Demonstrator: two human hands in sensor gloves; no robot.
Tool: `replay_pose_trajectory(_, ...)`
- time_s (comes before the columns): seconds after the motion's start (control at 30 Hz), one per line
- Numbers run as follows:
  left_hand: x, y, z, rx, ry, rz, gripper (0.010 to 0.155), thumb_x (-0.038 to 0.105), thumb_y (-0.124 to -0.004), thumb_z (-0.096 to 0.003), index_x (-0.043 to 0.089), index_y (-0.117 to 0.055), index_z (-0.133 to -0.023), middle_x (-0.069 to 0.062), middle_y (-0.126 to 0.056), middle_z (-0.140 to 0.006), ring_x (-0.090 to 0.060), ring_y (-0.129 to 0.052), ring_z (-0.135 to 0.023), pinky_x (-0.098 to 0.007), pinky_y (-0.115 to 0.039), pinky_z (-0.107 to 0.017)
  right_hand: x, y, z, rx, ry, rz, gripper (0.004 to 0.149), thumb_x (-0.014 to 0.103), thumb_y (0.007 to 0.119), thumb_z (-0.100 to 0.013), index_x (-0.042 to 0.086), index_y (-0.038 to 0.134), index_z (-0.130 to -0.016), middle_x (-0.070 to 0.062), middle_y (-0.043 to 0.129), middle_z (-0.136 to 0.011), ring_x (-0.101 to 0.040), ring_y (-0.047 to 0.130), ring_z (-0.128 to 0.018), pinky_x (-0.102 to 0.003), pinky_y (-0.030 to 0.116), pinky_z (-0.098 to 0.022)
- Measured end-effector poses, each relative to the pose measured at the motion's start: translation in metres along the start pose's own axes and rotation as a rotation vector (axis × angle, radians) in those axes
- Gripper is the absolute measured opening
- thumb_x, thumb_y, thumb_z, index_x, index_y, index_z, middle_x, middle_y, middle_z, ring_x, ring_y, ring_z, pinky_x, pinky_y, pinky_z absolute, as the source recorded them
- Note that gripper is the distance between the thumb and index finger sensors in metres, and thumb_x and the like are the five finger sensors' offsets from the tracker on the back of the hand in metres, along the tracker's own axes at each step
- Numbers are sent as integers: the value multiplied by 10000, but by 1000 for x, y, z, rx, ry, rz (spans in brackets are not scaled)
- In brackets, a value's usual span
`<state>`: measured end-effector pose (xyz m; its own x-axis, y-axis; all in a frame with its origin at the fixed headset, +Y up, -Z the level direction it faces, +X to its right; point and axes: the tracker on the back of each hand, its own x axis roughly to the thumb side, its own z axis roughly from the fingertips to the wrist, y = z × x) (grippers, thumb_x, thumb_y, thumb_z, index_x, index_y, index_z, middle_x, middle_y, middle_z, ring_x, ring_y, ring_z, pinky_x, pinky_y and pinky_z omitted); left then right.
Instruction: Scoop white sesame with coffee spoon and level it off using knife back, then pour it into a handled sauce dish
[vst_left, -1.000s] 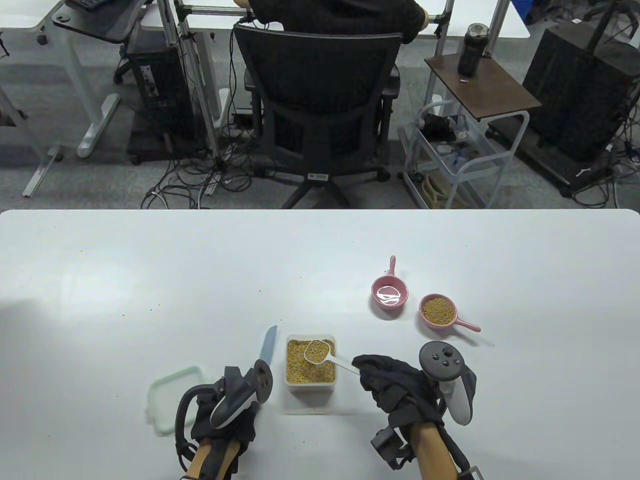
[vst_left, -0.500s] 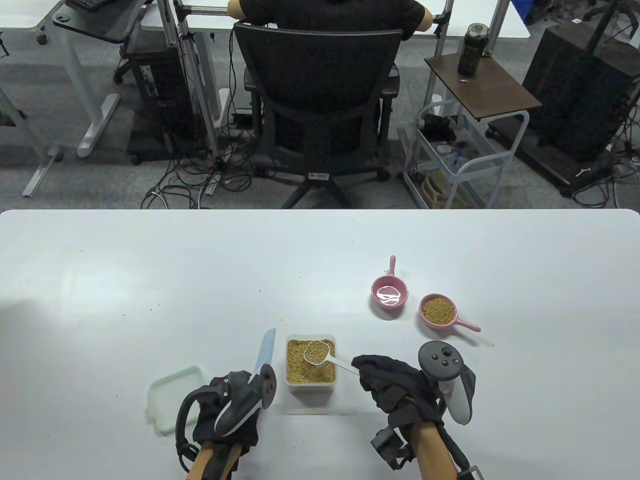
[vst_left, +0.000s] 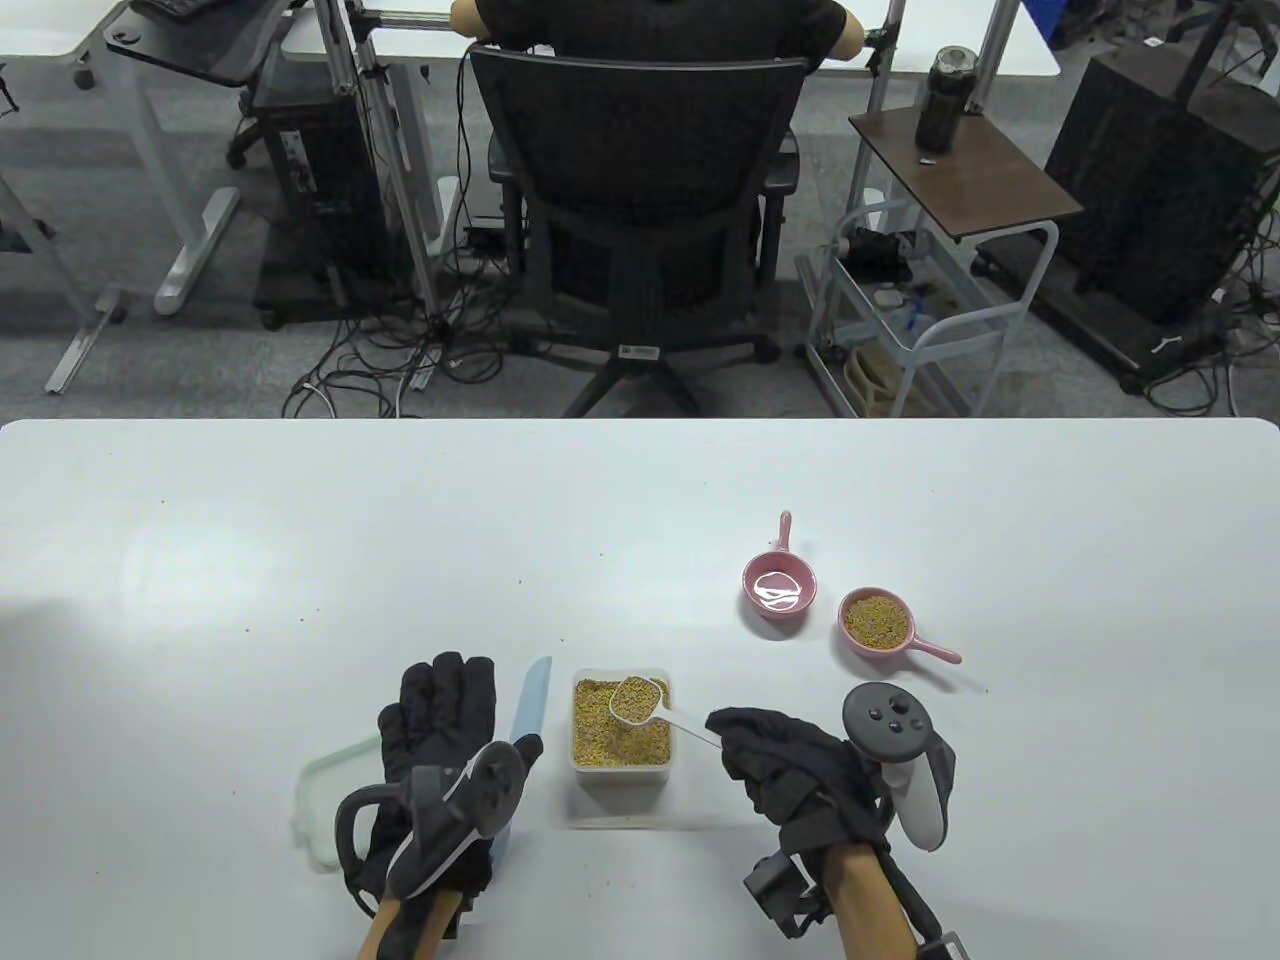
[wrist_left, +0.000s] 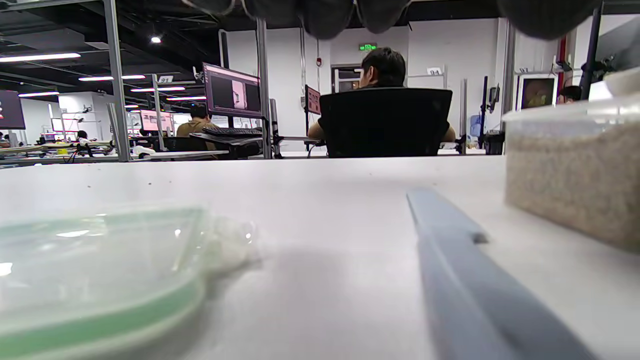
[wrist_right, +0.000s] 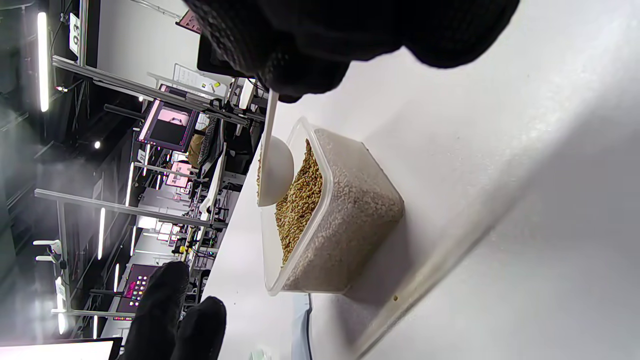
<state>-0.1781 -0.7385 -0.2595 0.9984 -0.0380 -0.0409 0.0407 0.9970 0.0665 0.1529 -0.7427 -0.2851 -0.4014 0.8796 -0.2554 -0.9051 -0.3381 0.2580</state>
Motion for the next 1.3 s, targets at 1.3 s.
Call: replay_pose_trajectory(1.3,-10,0,-7,0,23,45,879,705,-561,-508,267,-295,-1223,-83,-337,-1301,-396,-287,-1160,-587,-327,-791,21,-80,-56,-474,277,158,409,221,747,-607,176,813,-1008,-145,873,-814,-181,895,-468,-504,761,-552)
